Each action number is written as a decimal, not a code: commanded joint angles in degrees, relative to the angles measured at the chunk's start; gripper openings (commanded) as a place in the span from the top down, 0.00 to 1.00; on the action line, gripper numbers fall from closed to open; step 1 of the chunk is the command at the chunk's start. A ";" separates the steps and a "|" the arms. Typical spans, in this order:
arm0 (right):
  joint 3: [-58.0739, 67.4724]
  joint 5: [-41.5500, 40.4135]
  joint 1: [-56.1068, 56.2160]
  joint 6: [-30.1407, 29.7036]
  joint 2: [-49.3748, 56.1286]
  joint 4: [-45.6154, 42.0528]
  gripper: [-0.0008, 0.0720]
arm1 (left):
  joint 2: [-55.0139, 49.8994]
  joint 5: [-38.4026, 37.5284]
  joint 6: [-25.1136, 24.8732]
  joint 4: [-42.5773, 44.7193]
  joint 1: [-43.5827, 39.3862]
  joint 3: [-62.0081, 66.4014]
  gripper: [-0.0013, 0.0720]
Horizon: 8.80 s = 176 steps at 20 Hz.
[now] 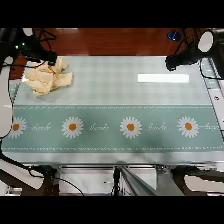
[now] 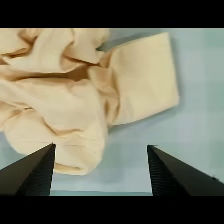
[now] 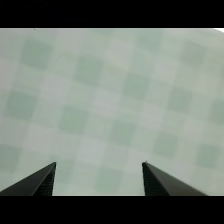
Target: Fold the shirts.
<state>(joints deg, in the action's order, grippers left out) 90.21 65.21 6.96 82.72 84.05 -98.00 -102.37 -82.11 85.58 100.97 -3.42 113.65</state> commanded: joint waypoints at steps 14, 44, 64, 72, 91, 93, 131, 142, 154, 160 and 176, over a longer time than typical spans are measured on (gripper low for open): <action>-0.24 9.07 -0.17 -0.09 6.32 3.19 0.18 | -14.23 8.61 -3.91 -4.98 7.74 0.00 0.00; -0.24 27.41 -0.20 -1.57 -4.33 -2.86 0.42 | 29.92 3.04 1.18 -11.96 -22.08 -0.24 0.94; -0.24 25.38 -0.20 -1.97 -13.20 -3.04 0.42 | 6.88 -6.29 -3.23 -3.65 -31.19 5.95 0.15; -1.03 24.37 -1.66 -3.52 -13.14 5.05 0.32 | 19.04 -12.41 -2.21 -20.76 2.16 -12.28 0.15; -19.45 19.76 -12.44 -6.23 -13.16 21.70 0.32 | 5.77 9.22 -17.86 -56.19 3.28 -45.51 0.13; -19.45 19.76 -12.44 -5.81 -13.16 21.79 0.33 | 4.20 11.06 -17.86 -56.28 1.05 -45.48 0.13; -28.41 -3.67 9.46 -3.56 -8.63 59.25 0.96 | 2.19 6.16 -18.97 -57.37 -5.25 -34.14 0.95; 3.41 6.86 -8.24 1.81 -30.84 49.35 0.97 | 39.43 5.33 -15.23 -44.54 8.50 -9.77 0.95; 22.62 28.63 -14.19 6.49 -31.36 28.76 0.97 | 59.69 -3.15 -11.28 -23.78 8.66 -4.31 0.95; 22.62 40.13 -14.05 8.63 -31.21 27.61 0.97 | 56.59 -12.46 -6.56 -32.68 8.63 -4.72 0.95; -8.26 18.60 -14.05 0.57 -15.74 27.43 0.97 | 46.86 23.39 -10.56 -43.36 2.19 -51.19 0.95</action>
<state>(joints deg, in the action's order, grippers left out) 84.75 92.18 -7.14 84.93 63.57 -71.59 -51.48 -70.91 75.90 59.00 1.69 68.86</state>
